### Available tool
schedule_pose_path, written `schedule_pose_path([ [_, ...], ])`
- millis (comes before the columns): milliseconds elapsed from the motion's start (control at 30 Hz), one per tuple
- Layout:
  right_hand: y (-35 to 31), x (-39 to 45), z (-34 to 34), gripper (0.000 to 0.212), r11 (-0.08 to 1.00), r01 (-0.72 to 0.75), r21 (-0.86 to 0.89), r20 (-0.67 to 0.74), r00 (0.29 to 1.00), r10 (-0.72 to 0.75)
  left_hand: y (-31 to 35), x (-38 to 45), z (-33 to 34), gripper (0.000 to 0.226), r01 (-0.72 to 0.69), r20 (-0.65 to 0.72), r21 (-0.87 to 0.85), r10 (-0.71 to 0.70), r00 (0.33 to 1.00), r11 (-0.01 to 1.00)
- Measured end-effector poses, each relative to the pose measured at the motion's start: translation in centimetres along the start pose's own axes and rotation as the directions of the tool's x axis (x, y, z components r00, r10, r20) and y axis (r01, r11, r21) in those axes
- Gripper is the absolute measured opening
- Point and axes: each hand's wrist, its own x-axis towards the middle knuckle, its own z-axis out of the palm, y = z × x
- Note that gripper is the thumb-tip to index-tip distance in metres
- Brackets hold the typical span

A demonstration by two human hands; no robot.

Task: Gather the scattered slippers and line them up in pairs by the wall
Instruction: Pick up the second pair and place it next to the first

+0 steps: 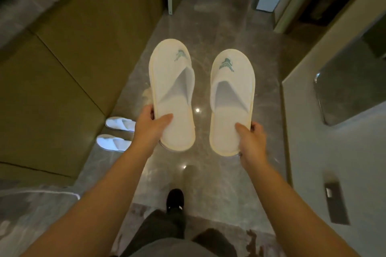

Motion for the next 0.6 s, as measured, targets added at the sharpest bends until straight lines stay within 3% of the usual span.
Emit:
schedule_pose_path([
  [200, -5.2, 9.9, 6.2, 0.021, 1.0, -0.008, -0.025, 0.081, 0.997, 0.01, 4.0, 10.2, 2.3, 0.026, 0.02, -0.056, -0.03, -0.021, 0.998, 0.999],
  [367, -8.9, 21.2, 11.7, 0.02, 0.997, -0.004, -0.083, 0.229, 0.973, 0.023, 5.8, 19.4, 5.6, 0.024, 0.017, -0.207, -0.066, -0.03, 0.978, 0.998],
  [500, -12.7, 29.9, 17.3, 0.027, 0.99, -0.002, -0.14, 0.348, 0.936, 0.051, 7.9, 26.7, 8.0, 0.02, 0.025, -0.355, -0.102, -0.06, 0.933, 0.994],
  [600, -15.8, 34.8, 21.8, 0.017, 0.978, 0.028, -0.207, 0.46, 0.885, 0.072, 9.4, 31.0, 8.7, 0.017, 0.045, -0.458, -0.183, -0.126, 0.88, 0.982],
])
